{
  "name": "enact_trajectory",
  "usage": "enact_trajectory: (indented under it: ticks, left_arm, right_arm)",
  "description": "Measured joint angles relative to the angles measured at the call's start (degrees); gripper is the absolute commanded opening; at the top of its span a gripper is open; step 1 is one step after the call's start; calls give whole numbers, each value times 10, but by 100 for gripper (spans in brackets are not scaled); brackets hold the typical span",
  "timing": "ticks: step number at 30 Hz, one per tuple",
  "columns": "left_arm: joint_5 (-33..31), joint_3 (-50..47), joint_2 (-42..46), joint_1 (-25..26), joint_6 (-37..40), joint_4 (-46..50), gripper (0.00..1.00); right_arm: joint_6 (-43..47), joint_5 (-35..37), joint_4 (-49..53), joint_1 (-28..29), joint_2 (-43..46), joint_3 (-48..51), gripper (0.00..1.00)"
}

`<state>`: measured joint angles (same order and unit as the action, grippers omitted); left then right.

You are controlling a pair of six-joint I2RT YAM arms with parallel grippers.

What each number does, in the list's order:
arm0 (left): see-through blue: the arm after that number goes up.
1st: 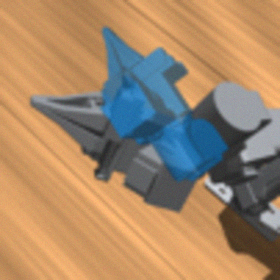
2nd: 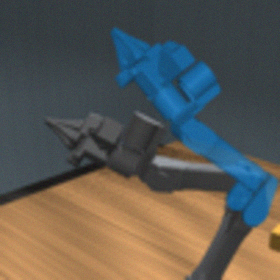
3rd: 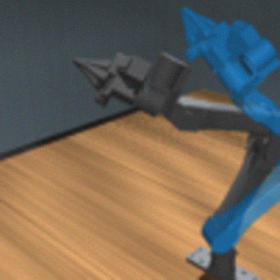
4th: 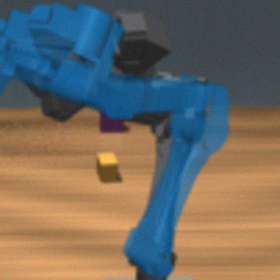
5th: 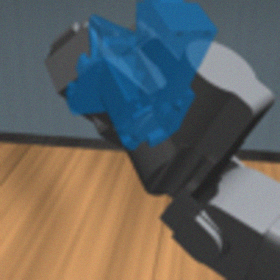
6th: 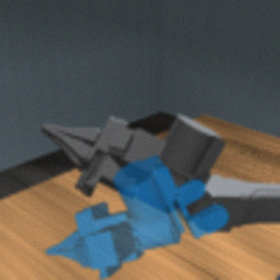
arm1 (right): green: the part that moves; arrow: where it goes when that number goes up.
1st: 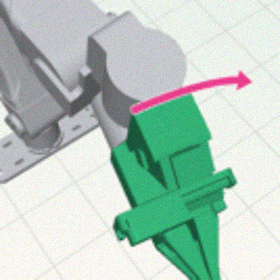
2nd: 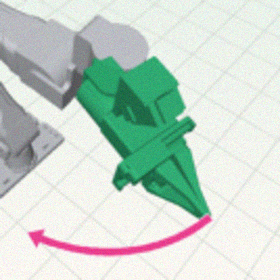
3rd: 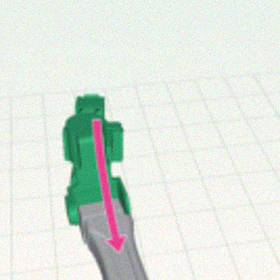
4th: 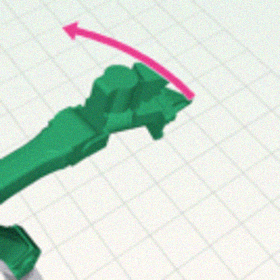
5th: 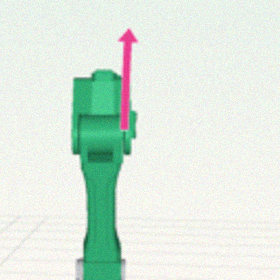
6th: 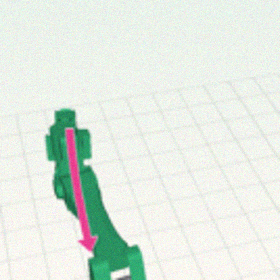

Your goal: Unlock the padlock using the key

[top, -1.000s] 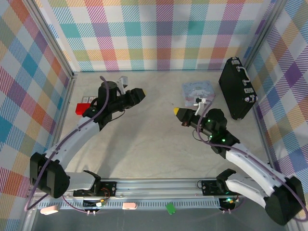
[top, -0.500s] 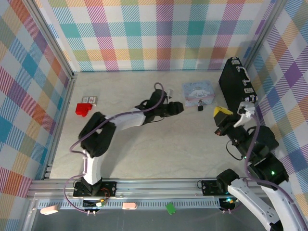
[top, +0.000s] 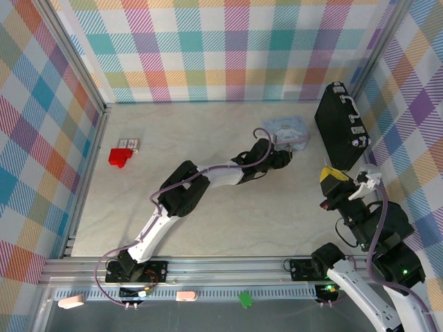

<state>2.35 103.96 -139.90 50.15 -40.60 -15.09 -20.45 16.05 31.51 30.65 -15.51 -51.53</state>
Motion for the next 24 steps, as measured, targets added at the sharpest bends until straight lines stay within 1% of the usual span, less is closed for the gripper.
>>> enact_trajectory:
  ticks: [4, 9, 12, 15, 18, 22, 24]
  left_arm:
    - [-48, 99, -46, 4, 17, 57, 46]
    - [-96, 252, -123, 14, 30, 158, 46]
    - [-126, 314, -156, 22, 33, 215, 46]
    - [-151, 350, -174, 27, 34, 270, 47]
    - [-170, 375, -189, 30, 34, 306, 47]
    - [-178, 417, -211, 30, 33, 326, 46]
    - [-181, 428, -218, 30, 33, 328, 43]
  right_arm:
    - [0, 0, 11, 0, 12, 1, 0]
    - [0, 0, 19, 0, 23, 4, 0]
    - [0, 0, 27, 0, 30, 5, 0]
    - [0, 2, 32, 0, 34, 6, 0]
    - [0, 5, 33, 0, 35, 6, 0]
    - [0, 5, 33, 0, 35, 7, 0]
    - [0, 5, 34, 0, 37, 9, 0]
